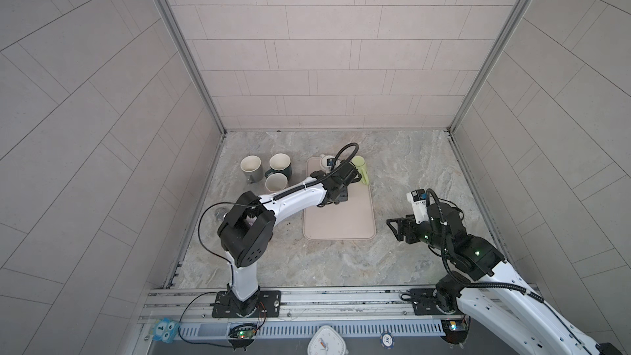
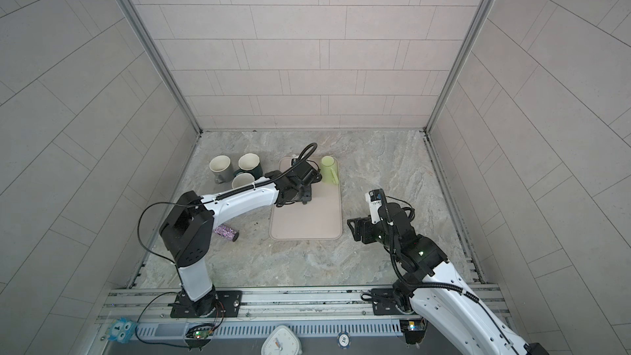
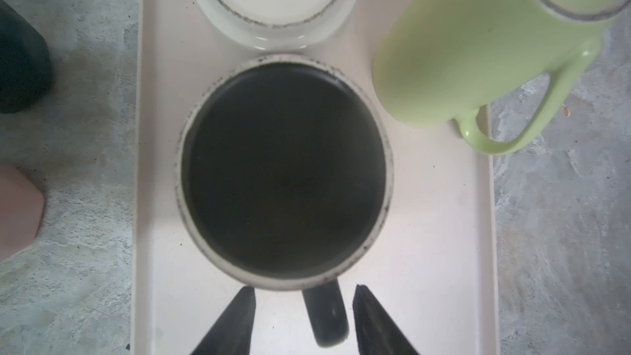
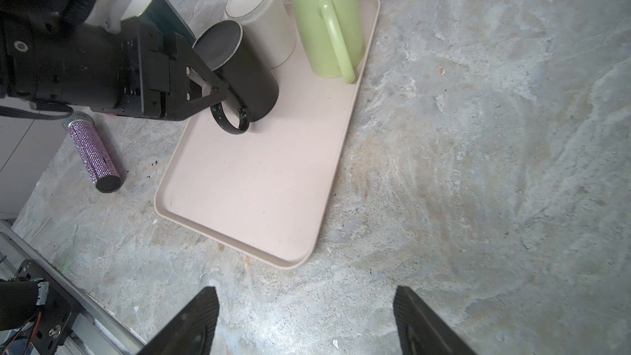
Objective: Turn the mug right side up
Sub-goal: 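Lower the open left gripper down around the upside-down black mug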
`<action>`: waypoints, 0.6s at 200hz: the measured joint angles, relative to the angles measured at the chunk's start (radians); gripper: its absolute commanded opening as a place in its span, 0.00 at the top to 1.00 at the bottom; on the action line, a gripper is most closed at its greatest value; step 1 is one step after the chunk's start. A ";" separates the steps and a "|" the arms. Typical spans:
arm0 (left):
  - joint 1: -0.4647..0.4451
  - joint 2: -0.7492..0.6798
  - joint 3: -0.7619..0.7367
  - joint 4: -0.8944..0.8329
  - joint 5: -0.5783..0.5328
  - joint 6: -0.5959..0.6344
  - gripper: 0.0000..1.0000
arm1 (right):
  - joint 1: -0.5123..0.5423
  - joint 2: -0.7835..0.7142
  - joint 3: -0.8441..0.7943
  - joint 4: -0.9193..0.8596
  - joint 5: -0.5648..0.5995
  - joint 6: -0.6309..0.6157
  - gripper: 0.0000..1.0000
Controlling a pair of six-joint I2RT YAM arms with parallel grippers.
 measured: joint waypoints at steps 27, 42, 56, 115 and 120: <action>0.000 0.031 0.048 -0.024 -0.021 -0.010 0.61 | 0.000 -0.017 0.000 -0.029 0.004 -0.005 0.18; 0.000 0.053 0.076 -0.034 -0.034 -0.011 0.61 | 0.000 -0.027 0.000 -0.042 0.006 -0.006 0.18; 0.000 0.064 0.086 -0.039 -0.043 -0.011 0.64 | 0.000 -0.034 0.000 -0.050 0.008 -0.006 0.18; 0.005 0.066 0.092 -0.066 -0.075 -0.003 0.66 | 0.000 -0.042 0.000 -0.058 0.010 -0.006 0.18; 0.006 0.066 0.092 -0.069 -0.077 -0.002 0.66 | 0.000 -0.042 0.000 -0.058 0.010 -0.006 0.18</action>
